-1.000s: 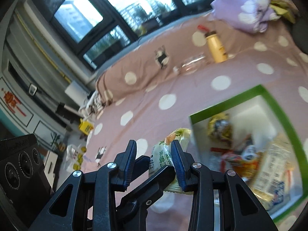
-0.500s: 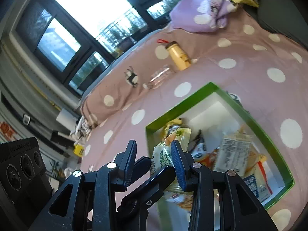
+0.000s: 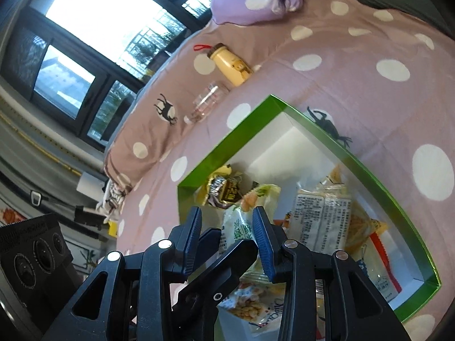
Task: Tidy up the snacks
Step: 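Carry the green-and-white packet into the box, lower it, open the right gripper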
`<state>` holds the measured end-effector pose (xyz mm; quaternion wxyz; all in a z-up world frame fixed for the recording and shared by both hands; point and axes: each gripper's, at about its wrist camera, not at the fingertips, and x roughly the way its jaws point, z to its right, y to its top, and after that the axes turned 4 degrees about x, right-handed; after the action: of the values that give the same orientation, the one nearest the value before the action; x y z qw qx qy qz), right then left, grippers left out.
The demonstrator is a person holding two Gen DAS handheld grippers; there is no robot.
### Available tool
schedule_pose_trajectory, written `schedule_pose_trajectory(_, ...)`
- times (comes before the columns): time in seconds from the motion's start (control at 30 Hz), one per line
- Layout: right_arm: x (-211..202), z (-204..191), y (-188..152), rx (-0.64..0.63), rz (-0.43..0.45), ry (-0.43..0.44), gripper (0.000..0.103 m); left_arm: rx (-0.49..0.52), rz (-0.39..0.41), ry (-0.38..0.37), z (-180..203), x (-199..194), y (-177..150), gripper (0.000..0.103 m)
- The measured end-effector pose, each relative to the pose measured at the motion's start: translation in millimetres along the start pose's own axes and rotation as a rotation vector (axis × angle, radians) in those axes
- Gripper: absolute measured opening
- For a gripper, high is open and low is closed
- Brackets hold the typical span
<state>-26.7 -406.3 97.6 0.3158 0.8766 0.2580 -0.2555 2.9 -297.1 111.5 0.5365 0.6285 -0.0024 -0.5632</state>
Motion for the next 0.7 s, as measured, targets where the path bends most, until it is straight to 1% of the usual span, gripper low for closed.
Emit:
schedule_pose_trajectory(0.13, 7, 9, 1, 0.023, -0.026, -0.004, 0.041, -0.019, -0.019, 0.001, -2, 8, -3, 0.029)
schedule_pose_trajectory(0.3, 13, 12, 0, 0.025, -0.038, -0.046, 0.041, -0.061, -0.056, -0.022, -8, 17, -7, 0.029)
schedule_pose_trajectory(0.53, 21, 18, 2, 0.04, -0.05, -0.065, 0.041, -0.069, -0.068, -0.005, -6, 23, -7, 0.029)
schedule_pose_trajectory(0.63, 23, 22, 2, 0.05, -0.058, -0.078, 0.041, -0.078, -0.086, 0.002, -7, 27, -7, 0.03)
schedule_pose_trajectory(0.7, 23, 23, 3, 0.056, -0.058, -0.075, 0.041, -0.077, -0.081, 0.005, -6, 27, -8, 0.03)
